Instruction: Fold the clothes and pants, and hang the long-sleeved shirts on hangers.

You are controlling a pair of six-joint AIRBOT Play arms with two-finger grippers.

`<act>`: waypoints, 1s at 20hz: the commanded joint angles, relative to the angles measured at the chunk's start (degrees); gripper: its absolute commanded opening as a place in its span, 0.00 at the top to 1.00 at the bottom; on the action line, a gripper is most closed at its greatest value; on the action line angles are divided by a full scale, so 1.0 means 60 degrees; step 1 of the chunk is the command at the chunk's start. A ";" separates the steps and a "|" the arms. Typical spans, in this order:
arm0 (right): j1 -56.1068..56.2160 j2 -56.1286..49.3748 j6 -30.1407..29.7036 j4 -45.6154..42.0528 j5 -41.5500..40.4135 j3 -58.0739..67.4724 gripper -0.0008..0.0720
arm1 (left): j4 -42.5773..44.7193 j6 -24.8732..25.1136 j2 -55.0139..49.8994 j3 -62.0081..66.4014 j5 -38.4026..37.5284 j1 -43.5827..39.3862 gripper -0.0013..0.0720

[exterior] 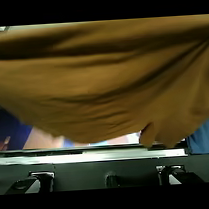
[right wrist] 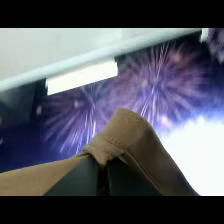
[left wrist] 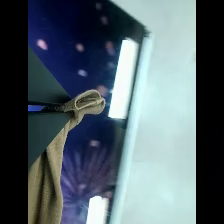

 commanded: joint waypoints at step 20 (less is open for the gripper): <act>-0.1555 -0.9001 -0.2208 0.5195 0.1701 -0.0896 0.56 | -0.3490 -0.0120 -0.7577 -0.1876 0.1198 0.0608 0.46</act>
